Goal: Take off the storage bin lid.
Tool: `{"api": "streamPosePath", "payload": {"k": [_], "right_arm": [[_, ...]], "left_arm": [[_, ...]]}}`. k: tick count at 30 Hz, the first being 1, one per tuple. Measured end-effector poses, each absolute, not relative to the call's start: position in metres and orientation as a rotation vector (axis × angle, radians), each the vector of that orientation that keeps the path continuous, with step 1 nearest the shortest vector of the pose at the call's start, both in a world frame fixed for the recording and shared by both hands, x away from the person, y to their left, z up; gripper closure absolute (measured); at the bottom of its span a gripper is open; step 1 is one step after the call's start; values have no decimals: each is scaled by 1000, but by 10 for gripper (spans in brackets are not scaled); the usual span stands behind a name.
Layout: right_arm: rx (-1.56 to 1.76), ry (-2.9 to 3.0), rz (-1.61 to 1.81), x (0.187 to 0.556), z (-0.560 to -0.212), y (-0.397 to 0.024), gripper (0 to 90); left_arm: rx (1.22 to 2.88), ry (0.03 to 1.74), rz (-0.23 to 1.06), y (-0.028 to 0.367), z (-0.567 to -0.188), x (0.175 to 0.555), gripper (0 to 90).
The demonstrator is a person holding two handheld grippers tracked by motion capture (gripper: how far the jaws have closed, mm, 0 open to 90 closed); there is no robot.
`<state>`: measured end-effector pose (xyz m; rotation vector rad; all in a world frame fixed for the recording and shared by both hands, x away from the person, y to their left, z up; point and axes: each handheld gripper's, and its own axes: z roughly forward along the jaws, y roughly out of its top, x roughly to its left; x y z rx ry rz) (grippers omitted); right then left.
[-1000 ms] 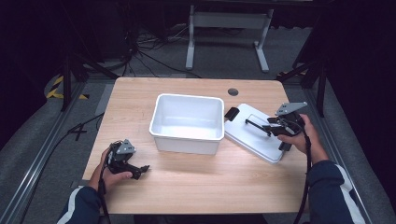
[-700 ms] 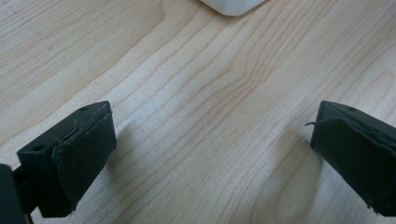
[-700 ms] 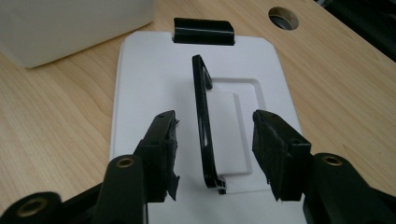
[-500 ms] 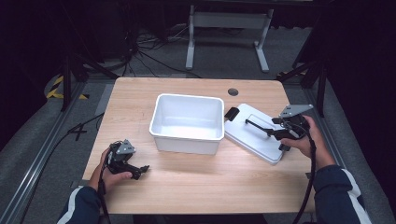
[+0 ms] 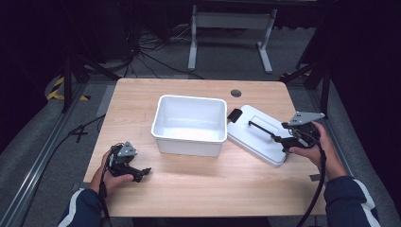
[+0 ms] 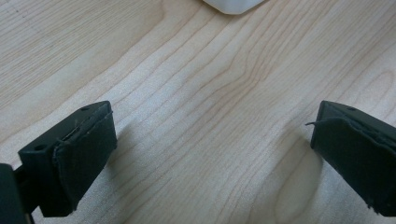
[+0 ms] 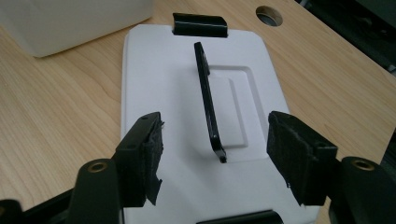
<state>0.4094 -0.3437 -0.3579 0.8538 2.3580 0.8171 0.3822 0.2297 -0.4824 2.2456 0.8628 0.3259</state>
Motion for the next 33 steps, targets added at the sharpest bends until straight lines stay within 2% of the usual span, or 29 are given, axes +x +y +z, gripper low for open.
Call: {"api": "streamPosePath", "payload": {"k": [16, 27, 33], "right_arm": [[858, 2337, 856, 377, -366, -365, 298], [894, 2301, 867, 351, -381, -375, 218], [935, 2310, 886, 340, -394, -381, 208]], "left_arm": [[2245, 863, 326, 230, -482, 382, 8], [2245, 865, 327, 230, -482, 382, 7], [2245, 865, 327, 230, -482, 382, 7]]}}
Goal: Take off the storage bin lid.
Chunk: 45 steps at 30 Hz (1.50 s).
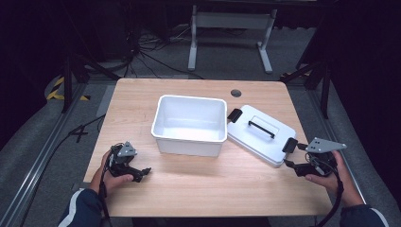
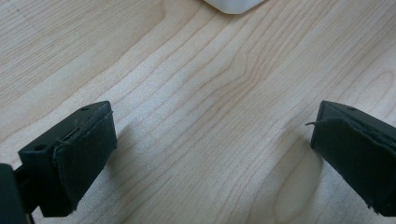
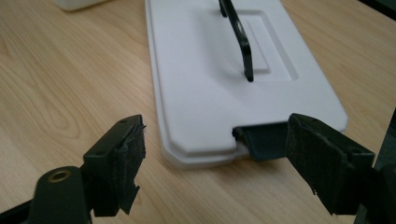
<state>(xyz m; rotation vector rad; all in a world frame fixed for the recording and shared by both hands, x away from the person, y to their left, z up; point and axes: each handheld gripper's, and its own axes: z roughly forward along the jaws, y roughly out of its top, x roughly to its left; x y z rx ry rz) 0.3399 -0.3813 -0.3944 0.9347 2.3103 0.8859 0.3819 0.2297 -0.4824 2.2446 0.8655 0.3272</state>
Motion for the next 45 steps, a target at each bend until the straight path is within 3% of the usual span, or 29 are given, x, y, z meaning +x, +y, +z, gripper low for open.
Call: {"api": "streamPosePath", "payload": {"k": [22, 45], "right_arm": [[1060, 2331, 983, 329, -465, -402, 222], [1133, 2299, 998, 329, -467, -403, 205]], "left_arm": [[2247, 864, 331, 230, -482, 382, 7], [2248, 864, 330, 230, -482, 382, 5]]}}
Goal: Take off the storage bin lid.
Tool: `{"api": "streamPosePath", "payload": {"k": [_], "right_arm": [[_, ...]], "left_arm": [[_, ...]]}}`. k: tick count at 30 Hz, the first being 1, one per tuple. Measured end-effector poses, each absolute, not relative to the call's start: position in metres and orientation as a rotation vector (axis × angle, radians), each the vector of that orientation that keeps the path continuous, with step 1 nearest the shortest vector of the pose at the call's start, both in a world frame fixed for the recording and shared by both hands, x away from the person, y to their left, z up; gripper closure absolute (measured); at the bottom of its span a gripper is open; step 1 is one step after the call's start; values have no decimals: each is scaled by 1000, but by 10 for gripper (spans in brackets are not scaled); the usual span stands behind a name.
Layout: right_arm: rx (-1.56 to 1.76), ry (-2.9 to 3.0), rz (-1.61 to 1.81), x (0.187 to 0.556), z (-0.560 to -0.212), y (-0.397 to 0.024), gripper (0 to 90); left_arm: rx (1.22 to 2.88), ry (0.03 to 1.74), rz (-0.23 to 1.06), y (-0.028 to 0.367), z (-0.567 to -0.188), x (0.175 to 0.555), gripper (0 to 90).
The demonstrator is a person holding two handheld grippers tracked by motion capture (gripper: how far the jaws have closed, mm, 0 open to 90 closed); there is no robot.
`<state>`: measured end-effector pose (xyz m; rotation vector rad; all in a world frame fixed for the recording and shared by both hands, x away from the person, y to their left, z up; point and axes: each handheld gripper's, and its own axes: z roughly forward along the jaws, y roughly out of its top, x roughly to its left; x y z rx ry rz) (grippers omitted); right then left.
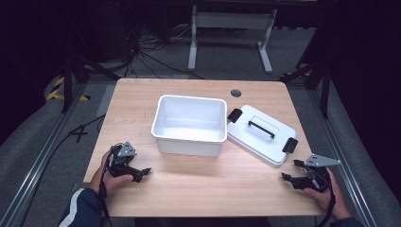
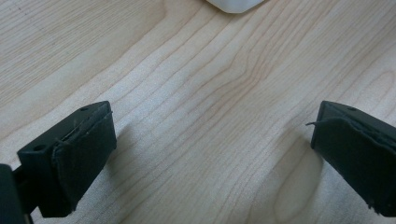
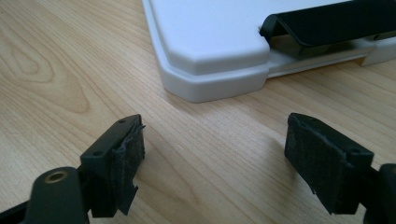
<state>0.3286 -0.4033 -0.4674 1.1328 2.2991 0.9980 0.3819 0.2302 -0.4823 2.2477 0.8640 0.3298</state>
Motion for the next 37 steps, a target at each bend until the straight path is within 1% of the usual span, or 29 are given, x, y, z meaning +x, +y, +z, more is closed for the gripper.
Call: {"api": "streamPosePath", "payload": {"k": [28, 37], "right_arm": [[1153, 2284, 990, 328, -468, -403, 186], [1167, 2277, 978, 329, -468, -403, 162]], "left_arm": [[2243, 876, 323, 230, -482, 382, 2], [2243, 878, 327, 229, -482, 383, 2]]}}
